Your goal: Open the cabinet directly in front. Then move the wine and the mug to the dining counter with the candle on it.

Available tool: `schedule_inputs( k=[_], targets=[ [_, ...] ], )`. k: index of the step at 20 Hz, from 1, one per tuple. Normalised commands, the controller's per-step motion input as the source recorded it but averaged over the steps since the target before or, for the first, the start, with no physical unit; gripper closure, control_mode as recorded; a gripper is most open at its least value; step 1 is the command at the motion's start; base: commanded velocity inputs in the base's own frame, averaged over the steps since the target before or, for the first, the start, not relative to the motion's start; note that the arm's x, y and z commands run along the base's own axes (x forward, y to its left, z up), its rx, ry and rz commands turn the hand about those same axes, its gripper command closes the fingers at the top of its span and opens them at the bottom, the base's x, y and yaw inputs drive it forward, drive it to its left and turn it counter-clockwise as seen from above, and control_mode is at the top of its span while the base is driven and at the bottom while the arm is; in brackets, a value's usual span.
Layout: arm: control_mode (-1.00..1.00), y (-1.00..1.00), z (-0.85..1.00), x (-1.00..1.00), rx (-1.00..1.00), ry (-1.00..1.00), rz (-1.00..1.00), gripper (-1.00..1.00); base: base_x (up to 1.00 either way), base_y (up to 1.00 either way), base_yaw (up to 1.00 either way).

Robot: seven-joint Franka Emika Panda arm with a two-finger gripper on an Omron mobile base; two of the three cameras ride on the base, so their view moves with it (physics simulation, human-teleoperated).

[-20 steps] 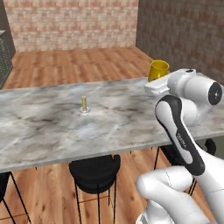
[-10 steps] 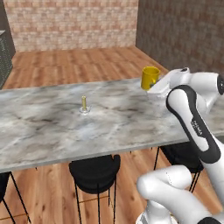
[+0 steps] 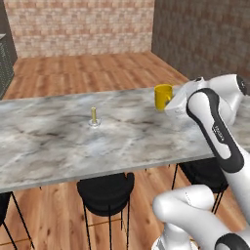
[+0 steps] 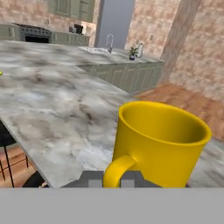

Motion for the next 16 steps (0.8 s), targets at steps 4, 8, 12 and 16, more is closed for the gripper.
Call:
schedule_inputs(
  k=[4,8,12,16],
  targets=[
    [-1.0,0.18,-0.18,0.41,0.0,0.25,0.0,1.0,0.0,0.0,0.0],
    [-1.0,0.19,-0.23,0.5,0.0,0.23,0.0,1.0,0.0,0.0,0.0],
    [-1.0,0.13,-0.4,0.36,0.0,0.14,0.03,1.0,0.0,0.0,0.0],
    [-1.0,0.02,-0.2,0.13,0.0,0.01,0.03,1.0,0.0,0.0,0.0]
  ],
)
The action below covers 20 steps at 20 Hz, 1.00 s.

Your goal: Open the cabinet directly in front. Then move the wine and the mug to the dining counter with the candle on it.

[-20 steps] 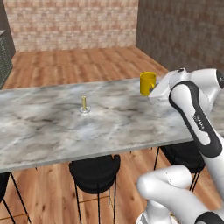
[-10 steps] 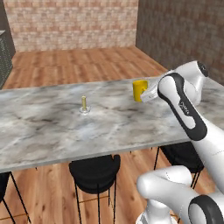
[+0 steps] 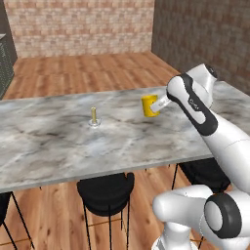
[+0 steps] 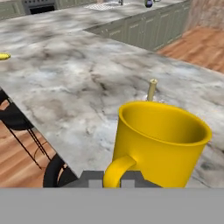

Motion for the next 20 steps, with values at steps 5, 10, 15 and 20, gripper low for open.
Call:
schedule_inputs(
  k=[5,10,15,20],
  targets=[
    [-1.0,0.0,-0.31,0.0,0.0,0.0,0.05,1.0,0.0,0.0,0.0],
    [-1.0,0.0,-0.3,0.0,0.05,0.0,0.08,1.0,0.0,0.0,0.0],
    [-1.0,0.0,-0.31,0.0,0.05,-0.06,0.08,1.0,0.0,0.0,0.0],
    [-1.0,0.0,-0.02,0.0,0.0,-0.06,0.01,1.0,0.0,0.0,0.0]
  ],
)
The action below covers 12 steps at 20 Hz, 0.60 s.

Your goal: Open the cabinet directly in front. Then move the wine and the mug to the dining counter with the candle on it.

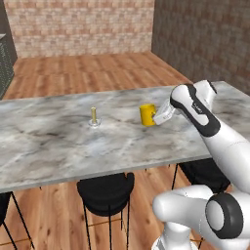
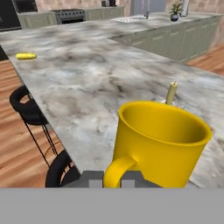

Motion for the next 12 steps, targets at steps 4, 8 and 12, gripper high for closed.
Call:
schedule_inputs(
  k=[4,8,12],
  targets=[
    [-1.0,0.0,0.0,0.0,0.0,-0.12,0.0,1.0,0.0,0.0,0.0],
    [-1.0,0.08,0.0,0.09,0.0,-0.04,0.0,1.0,0.0,0.0,0.0],
    [-1.0,0.14,-0.02,0.16,0.0,0.0,0.0,1.0,0.0,0.0,0.0]
  ],
)
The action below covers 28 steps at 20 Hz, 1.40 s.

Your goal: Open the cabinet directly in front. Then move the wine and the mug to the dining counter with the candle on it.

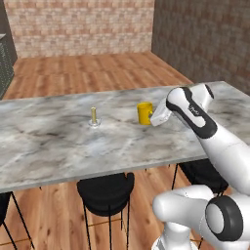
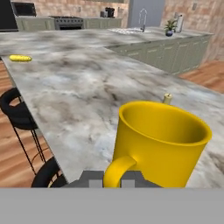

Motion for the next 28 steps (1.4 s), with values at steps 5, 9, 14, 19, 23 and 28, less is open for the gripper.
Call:
schedule_inputs(
  k=[5,9,14,19,23,28],
  targets=[
    [-1.0,0.18,-0.05,0.38,0.0,0.0,0.01,1.0,0.0,0.0,0.0],
    [-1.0,0.12,-0.04,0.46,0.0,0.0,0.0,1.0,0.0,0.0,0.0],
    [-1.0,0.18,-0.18,0.46,0.0,0.01,0.0,1.0,0.0,0.0,0.0],
    [-1.0,0.15,-0.33,0.33,0.0,0.03,0.01,1.0,0.0,0.0,0.0],
    [-1.0,0.02,-0.5,0.05,0.06,0.0,0.02,1.0,0.0,0.0,0.0],
    [-1.0,0.0,-0.35,0.0,0.08,-0.03,0.0,1.0,0.0,0.0,0.0]
  ],
)
